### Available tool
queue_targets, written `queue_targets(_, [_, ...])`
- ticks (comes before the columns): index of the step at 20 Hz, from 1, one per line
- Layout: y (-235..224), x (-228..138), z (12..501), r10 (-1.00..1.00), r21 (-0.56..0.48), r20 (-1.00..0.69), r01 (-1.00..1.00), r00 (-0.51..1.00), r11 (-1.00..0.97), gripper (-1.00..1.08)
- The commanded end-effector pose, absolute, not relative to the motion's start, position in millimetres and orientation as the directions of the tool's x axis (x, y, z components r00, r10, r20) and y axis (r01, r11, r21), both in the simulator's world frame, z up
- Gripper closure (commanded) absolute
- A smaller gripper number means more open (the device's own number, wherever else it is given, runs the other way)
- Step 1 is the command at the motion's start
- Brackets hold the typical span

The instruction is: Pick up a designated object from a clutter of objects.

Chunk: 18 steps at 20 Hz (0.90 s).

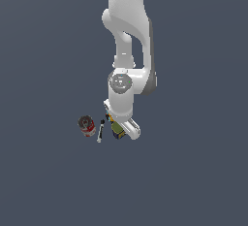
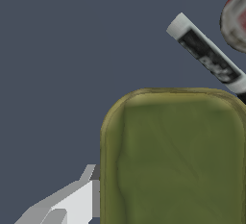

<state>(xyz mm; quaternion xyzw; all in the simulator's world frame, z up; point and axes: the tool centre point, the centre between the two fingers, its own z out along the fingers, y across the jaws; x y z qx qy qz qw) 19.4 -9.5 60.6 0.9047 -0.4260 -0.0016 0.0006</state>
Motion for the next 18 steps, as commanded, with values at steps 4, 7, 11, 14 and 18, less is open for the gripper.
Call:
queue_targets(4, [-6.8,15.7,76.6,-0.771,-0.001,0.0,-0.771,0.637,-0.637,1.08])
queue_targets(7, [-4.4,10.9,90.2,-0.771,-0.001,0.0,-0.771,0.637,-0.637,1.08])
queue_targets(11, [-0.2,2.2,114.6,-0.771,-0.001,0.0,-0.771,0.637,-0.637,1.08])
queue_targets(14, [3.8,-5.9,137.9,-0.771,-0.001,0.0,-0.771,0.637,-0.637,1.08])
queue_targets(18, [9.3,-18.0,173.1,-0.771,-0.001,0.0,-0.771,0.637,-0.637,1.08])
